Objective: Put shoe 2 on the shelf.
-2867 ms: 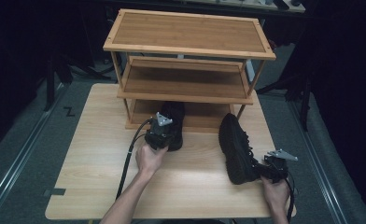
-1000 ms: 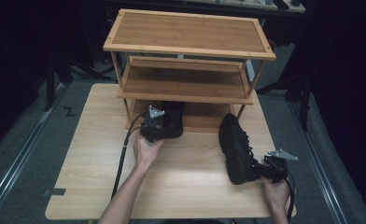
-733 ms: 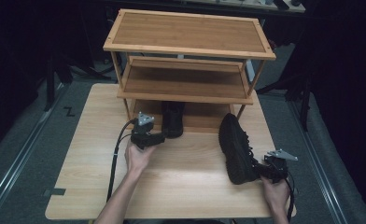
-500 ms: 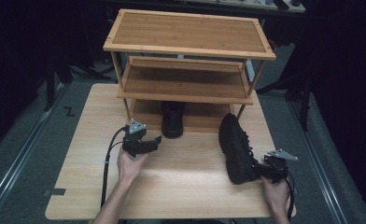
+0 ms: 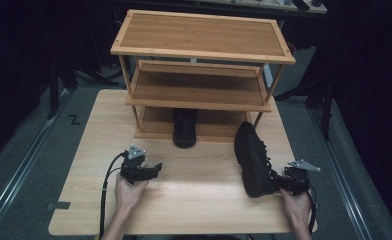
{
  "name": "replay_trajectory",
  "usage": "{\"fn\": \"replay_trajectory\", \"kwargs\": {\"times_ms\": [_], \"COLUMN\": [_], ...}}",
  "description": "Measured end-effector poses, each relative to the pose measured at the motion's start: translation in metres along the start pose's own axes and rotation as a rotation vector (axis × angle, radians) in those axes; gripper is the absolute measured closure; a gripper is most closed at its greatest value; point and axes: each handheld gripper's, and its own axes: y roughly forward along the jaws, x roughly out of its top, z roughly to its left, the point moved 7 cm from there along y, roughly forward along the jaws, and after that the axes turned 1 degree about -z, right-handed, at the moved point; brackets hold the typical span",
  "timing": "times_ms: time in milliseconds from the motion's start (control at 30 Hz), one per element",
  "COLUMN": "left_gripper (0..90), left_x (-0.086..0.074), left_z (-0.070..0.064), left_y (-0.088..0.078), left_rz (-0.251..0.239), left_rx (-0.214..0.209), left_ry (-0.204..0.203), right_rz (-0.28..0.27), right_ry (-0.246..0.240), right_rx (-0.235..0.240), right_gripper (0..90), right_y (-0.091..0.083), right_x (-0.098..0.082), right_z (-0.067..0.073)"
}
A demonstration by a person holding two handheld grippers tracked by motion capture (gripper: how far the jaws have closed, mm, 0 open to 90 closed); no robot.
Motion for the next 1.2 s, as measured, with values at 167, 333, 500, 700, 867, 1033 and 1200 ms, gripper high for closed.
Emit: {"fn": "replay_trajectory", "kwargs": {"times_ms": [167,333,500,700,867,1033,1200], "left_gripper": [26.6,29.0,31.2,30.8,28.6,26.8,26.4], "left_x": [-0.006,-0.007,-0.008,-0.008,-0.008,-0.008,-0.008], "left_z": [0.006,0.007,0.005,0.005,0.005,0.004,0.004], "left_y": [0.004,0.006,0.008,0.009,0.009,0.009,0.009], "left_rz": [0.015,0.001,0.011,0.022,0.026,0.028,0.029], "left_rx": [0.024,0.044,0.09,0.145,0.148,0.15,0.15], "left_ry": [0.0,0.003,0.04,0.056,0.053,0.058,0.058], "right_rz": [-0.013,-0.013,-0.023,-0.013,0.001,-0.012,-0.016], "right_ry": [0.01,0.016,0.005,0.008,0.0,-0.004,0.003], "right_rx": [0.016,0.036,0.041,0.059,0.068,0.094,0.114], "right_gripper": [38.4,37.0,36.9,36.9,37.0,39.6,40.4], "right_y": [0.0,-0.002,-0.002,0.002,0.002,0.004,0.005], "right_x": [0.001,0.004,0.013,0.015,0.016,0.02,0.025], "right_z": [-0.001,0.0,0.002,0.005,0.009,0.014,0.016]}}
